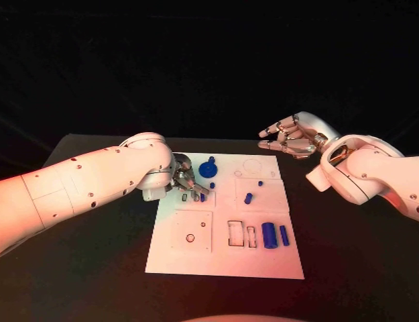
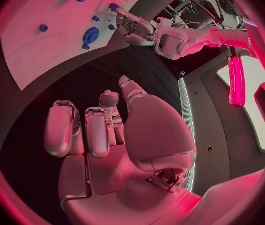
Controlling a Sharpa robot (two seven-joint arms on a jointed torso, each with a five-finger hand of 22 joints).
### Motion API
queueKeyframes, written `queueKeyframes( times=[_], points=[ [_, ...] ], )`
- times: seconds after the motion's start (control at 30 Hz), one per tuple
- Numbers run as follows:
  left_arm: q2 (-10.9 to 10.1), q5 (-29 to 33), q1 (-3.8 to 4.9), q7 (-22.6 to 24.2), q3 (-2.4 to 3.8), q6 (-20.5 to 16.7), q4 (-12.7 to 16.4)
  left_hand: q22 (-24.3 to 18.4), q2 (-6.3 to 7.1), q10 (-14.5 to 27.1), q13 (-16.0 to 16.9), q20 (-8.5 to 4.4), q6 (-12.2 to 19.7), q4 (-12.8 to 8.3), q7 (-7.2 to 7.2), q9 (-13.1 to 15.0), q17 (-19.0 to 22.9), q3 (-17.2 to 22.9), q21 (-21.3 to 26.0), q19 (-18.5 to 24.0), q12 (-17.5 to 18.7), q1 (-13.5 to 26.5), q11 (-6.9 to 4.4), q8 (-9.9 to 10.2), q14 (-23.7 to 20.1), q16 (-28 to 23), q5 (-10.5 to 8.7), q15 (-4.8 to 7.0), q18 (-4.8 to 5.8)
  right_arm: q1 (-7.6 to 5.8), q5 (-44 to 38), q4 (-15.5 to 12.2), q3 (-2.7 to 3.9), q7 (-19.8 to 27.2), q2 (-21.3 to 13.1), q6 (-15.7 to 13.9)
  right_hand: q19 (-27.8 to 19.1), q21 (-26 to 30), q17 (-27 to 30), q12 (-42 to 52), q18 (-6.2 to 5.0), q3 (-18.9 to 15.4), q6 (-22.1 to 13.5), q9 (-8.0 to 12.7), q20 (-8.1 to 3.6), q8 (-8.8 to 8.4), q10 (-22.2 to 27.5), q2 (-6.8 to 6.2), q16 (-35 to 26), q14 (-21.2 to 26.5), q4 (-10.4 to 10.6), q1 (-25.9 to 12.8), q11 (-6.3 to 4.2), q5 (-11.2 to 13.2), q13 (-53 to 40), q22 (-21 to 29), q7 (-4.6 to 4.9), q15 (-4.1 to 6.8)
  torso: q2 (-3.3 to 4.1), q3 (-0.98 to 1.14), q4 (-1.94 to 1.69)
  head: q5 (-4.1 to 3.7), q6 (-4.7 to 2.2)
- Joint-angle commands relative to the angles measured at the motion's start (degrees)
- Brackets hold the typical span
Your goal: Assemble the parts on the task board
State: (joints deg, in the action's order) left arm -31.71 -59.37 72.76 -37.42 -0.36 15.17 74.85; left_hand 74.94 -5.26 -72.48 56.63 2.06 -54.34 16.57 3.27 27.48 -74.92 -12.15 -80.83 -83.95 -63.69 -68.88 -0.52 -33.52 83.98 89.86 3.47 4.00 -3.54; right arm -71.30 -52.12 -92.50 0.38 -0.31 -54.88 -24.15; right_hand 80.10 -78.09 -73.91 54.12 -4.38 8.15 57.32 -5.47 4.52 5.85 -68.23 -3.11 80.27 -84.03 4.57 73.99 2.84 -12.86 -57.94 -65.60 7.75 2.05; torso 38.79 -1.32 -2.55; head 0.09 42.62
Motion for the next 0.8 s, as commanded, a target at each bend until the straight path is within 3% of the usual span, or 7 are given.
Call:
queueKeyframes(
  times=[0.03,0.8],
  points=[
    [0.33,-0.54,0.05,-0.20,0.00,1.78,-0.13,1.21,-0.20,-0.13,0.09,-0.28,0.50,0.02,-0.07,0.20,-15.08,-0.31,-0.24,-1.59,-0.29,0.41,-0.33,-0.45,6.02,0.14,-0.11,0.43,0.70,0.00,-0.48,0.13,-0.03,-0.27,0.22,1.19,-0.44,0.28,0.05,-0.30,-0.49,0.01,-0.26,0.05,-0.10,-0.27,0.33,0.20,-0.32,-2.47,0.48,-0.05,0.11,-0.36,0.04,0.05,0.27,-0.55,-0.02,0.02,0.00,0.01,0.23],
    [2.88,-0.04,-0.03,-0.11,-0.35,2.55,-2.88,1.98,-0.82,-0.50,0.71,-0.37,0.99,-0.23,-0.23,1.57,-15.08,-0.48,-0.71,-1.79,-0.84,-0.68,-0.47,-1.42,6.02,0.14,-0.07,0.54,0.82,0.03,-0.62,0.64,-0.15,-0.71,0.84,2.45,-0.60,0.53,0.25,-0.81,-0.56,-0.06,-0.25,0.05,-0.09,-0.25,0.59,0.38,-0.52,-2.42,0.73,-0.17,0.12,-0.45,0.57,0.44,0.27,-0.55,0.09,0.06,0.03,-0.37,0.81]
  ],
)
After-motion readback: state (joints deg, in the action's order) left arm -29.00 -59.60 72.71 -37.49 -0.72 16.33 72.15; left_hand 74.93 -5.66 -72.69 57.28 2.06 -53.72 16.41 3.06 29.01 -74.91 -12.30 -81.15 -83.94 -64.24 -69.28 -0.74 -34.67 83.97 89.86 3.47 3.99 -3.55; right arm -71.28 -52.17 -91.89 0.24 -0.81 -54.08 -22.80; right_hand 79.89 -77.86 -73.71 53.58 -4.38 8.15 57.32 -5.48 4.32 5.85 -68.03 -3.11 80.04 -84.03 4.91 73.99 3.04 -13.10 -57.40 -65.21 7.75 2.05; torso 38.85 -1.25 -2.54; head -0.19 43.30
